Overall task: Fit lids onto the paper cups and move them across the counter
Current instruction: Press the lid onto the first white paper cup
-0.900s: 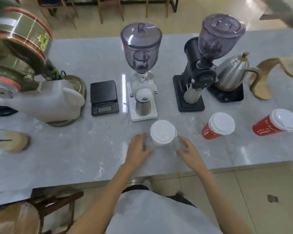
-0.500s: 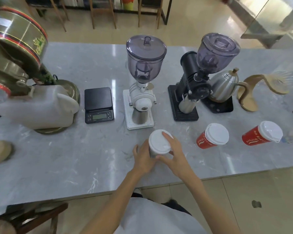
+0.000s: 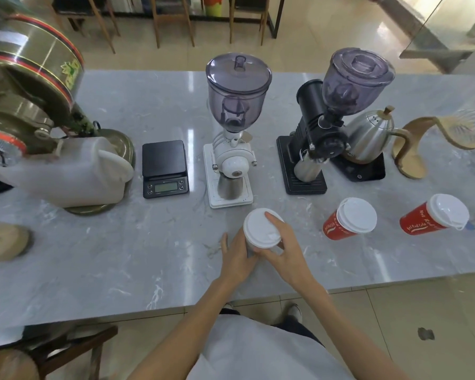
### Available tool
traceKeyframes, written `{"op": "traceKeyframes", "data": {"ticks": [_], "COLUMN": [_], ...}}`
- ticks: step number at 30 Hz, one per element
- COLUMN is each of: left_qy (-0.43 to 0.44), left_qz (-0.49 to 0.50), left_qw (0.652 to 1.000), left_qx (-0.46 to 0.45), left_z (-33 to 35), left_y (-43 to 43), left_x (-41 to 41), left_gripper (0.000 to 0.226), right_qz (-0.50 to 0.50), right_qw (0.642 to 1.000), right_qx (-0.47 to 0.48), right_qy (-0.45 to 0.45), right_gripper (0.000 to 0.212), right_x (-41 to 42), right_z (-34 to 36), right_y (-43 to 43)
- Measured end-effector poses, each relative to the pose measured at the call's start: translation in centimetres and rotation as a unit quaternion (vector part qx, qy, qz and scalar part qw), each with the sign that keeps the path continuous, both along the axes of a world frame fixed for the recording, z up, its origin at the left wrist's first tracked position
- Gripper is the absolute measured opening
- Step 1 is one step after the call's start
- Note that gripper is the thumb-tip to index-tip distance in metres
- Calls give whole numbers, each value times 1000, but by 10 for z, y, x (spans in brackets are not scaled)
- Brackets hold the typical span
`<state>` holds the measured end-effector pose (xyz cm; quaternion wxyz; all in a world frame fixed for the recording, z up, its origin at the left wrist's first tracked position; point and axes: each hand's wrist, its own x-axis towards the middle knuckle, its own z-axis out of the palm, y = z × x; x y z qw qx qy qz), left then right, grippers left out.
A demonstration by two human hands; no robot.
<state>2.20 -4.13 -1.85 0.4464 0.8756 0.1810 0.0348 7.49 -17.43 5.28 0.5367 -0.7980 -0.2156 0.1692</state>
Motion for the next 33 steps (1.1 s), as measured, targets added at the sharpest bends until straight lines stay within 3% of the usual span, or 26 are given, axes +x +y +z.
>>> {"op": "traceKeyframes", "data": {"ticks": [6,8,9,11,14,17,18,23,29,33], "left_qy": [9,-7,-32,-75,-92,-139,-126,-36,-10,-82], "left_qz": [25,28,28,40,128,184,181,123,25,24], "left_qw": [1000,998,989,951,890,735,698,563,511,515], "left_qx": [2,-63,-144,-297,-428,-638,-681,-816,-859,-853], "left_z": [2,14,24,50,89,135,152,245,336,391], "left_y": [-6,-8,-9,-13,-16,-16,-16,-26,-59,-92], "left_x": [-3,-1,0,2,10,31,41,92,134,172], "left_gripper": [55,55,56,62,66,48,39,42,41,43], "right_qz": [4,7,12,32,92,126,136,184,212,230], "right_qw": [1000,1000,999,998,994,989,987,981,974,965], "right_qx": [1,17,29,48,49,70,74,55,43,31], "right_qy": [-18,2,12,28,32,40,39,-14,-71,-118], "right_gripper": [75,73,72,71,73,72,72,74,69,63], "right_x": [1,5,9,23,55,85,94,136,182,215], "right_z": [-5,3,11,34,85,150,172,271,360,416], "right_y": [2,1,0,-2,-5,-8,-10,-29,-71,-101]}}
